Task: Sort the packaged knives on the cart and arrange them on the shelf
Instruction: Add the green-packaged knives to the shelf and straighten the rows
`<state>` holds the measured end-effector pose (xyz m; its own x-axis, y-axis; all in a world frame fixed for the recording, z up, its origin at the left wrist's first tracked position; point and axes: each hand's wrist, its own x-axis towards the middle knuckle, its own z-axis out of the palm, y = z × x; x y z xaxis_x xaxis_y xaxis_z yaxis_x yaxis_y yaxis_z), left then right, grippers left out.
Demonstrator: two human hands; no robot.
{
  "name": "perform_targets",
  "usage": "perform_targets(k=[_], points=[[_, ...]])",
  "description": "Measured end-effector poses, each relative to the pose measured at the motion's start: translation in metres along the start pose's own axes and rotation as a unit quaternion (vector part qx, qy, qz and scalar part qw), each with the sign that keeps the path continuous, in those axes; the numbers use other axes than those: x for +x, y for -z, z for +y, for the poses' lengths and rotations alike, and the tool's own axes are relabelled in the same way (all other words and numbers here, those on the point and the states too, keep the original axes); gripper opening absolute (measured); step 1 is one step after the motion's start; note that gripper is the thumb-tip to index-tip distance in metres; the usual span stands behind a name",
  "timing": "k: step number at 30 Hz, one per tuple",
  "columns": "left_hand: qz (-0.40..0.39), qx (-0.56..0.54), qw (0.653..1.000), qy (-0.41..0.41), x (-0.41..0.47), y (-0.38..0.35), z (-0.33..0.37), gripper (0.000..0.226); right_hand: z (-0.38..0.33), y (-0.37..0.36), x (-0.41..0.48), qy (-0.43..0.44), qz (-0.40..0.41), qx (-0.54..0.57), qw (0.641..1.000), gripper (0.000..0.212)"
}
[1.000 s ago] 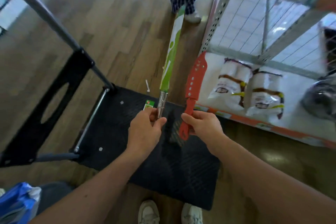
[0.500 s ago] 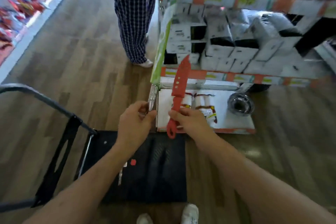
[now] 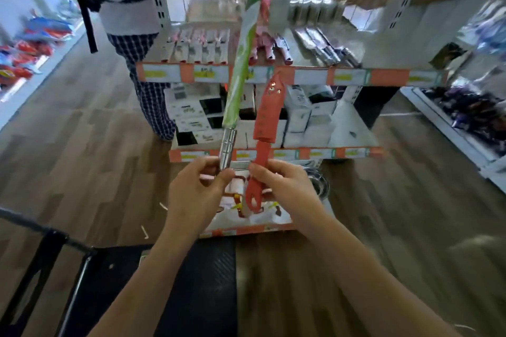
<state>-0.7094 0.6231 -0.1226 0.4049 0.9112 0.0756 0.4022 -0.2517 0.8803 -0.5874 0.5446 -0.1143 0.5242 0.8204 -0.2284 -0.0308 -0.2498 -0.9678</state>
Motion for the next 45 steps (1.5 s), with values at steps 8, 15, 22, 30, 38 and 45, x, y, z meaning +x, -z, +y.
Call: perform_targets(k=[8,15,22,30,38,45], points=[[0.012,-0.08,0.997,0.007,0.002,-0.088,0.083,0.013,-0.036,0.116,0.012,0.042,-0.032,-0.028,0.998,0.01],[0.029,-0.071,0.997,0.023,0.032,-0.111,0.115,0.006,-0.051,0.153,0.054,0.025,-0.05,-0.018,0.998,0.013],[0.048,-0.047,0.997,0.048,0.102,-0.12,0.109,0.032,-0.063,0.151,0.122,0.012,-0.043,-0.046,0.998,0.014],[0.016,0.008,1.0,0.021,0.187,-0.124,0.099,0.035,-0.085,0.142,0.211,0.022,0.025,-0.055,0.998,0.022],[-0.011,0.049,0.999,0.013,0.233,-0.136,0.098,0.035,-0.086,0.145,0.261,0.007,0.101,-0.113,0.988,0.025],[-0.001,0.034,0.999,0.027,0.255,-0.138,0.097,0.043,-0.107,0.147,0.287,0.078,0.132,-0.301,0.941,0.027]])
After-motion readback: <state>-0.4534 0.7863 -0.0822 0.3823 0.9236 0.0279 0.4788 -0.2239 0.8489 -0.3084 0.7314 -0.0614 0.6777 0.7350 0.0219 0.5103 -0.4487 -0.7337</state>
